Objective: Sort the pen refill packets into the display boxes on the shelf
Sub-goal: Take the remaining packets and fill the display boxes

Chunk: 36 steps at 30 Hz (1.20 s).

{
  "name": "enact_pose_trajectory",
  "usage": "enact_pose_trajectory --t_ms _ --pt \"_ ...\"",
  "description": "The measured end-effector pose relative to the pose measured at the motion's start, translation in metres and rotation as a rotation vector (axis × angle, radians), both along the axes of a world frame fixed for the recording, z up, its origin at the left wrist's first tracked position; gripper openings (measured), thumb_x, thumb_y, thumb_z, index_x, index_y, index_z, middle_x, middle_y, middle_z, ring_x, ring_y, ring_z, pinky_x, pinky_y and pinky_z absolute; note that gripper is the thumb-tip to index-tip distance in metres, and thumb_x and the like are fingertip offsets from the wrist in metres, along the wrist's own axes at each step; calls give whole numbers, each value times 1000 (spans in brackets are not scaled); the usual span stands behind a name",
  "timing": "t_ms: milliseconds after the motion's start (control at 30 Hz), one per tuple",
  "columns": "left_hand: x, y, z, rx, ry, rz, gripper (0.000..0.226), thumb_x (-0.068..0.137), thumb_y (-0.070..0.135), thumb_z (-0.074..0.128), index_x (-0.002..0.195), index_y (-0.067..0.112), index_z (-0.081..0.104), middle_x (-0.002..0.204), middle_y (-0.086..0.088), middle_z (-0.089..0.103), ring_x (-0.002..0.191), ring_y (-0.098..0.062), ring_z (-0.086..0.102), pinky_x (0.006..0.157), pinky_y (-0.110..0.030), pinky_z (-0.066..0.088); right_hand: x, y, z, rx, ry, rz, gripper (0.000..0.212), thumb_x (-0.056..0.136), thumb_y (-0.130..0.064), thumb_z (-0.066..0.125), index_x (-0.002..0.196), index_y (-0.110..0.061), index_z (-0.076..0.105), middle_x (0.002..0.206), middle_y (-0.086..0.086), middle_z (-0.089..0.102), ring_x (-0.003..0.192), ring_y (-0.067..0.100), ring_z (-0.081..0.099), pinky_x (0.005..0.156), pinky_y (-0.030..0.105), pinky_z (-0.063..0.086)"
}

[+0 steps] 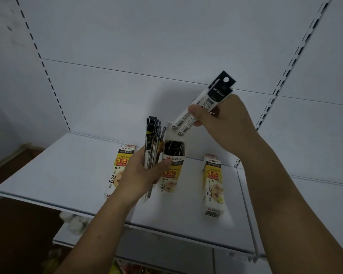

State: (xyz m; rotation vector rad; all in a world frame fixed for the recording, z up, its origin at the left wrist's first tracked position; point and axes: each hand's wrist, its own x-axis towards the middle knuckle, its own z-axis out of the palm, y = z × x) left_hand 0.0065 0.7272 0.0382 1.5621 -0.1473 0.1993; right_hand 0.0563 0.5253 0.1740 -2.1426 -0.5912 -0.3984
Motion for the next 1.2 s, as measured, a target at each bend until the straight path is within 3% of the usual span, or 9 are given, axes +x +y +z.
enact_pose_trajectory --t_ms 133,333,500,633,767,833,933,1067,1200 --pt "-1 -1 1 -4 6 -5 8 93 21 75 97 26 69 66 4 64 59 -18 55 56 -34 48 -3 -1 1 21 22 40 19 100 -29 68 97 -13 77 90 -5 78 75 3 75 74 23 61" --pt "-2 -1 2 10 9 0 9 95 20 74 101 23 67 67 6 66 59 -16 56 56 -32 49 -2 -3 -10 -41 62 31 23 100 -34 67 104 -14 78 90 -4 80 78 3 76 81 35 63" --pt "-2 -3 2 13 1 7 9 96 19 73 100 24 67 68 5 67 60 -17 56 57 -34 50 -3 0 -11 -122 46 47 27 99 -37 67 104 -12 78 86 -5 78 76 3 74 81 36 62" --pt "-1 -4 3 7 1 12 8 95 19 74 100 22 68 69 4 67 60 -17 56 56 -34 50 2 3 -14 -189 15 53 37 99 -41 65 96 -6 76 81 6 77 75 18 74 79 42 59" --pt "-1 -4 2 11 -2 12 10 95 20 74 95 28 68 70 5 67 60 -16 57 56 -34 49 10 10 -17 -269 30 83 49 99 -44 65 89 4 71 79 20 71 69 32 65 61 30 49" --pt "-1 -3 4 10 -6 13 19 95 20 74 90 37 70 70 4 67 60 -18 56 56 -35 49 14 14 -15 -289 36 91 53 98 -47 65 89 5 71 78 21 71 63 28 64 61 33 49" --pt "-1 -2 6 -1 -2 11 24 94 21 75 87 44 71 69 4 67 60 -18 56 56 -35 49 16 17 -12 -319 60 93 56 97 -47 67 87 9 71 64 21 62 45 13 45 49 24 36" --pt "-2 -2 5 -7 8 1 11 91 24 76 95 31 69 70 4 67 60 -17 56 58 -36 49 15 10 1 -302 33 116 44 96 -46 68 91 -3 74 75 8 73 65 18 68 69 35 55" --pt "-1 -3 6 6 9 6 13 95 17 74 96 27 66 70 9 69 59 -10 59 57 -32 49 20 10 5 -333 -1 117 49 94 -50 69 91 -1 73 77 14 73 65 19 68 70 38 55"
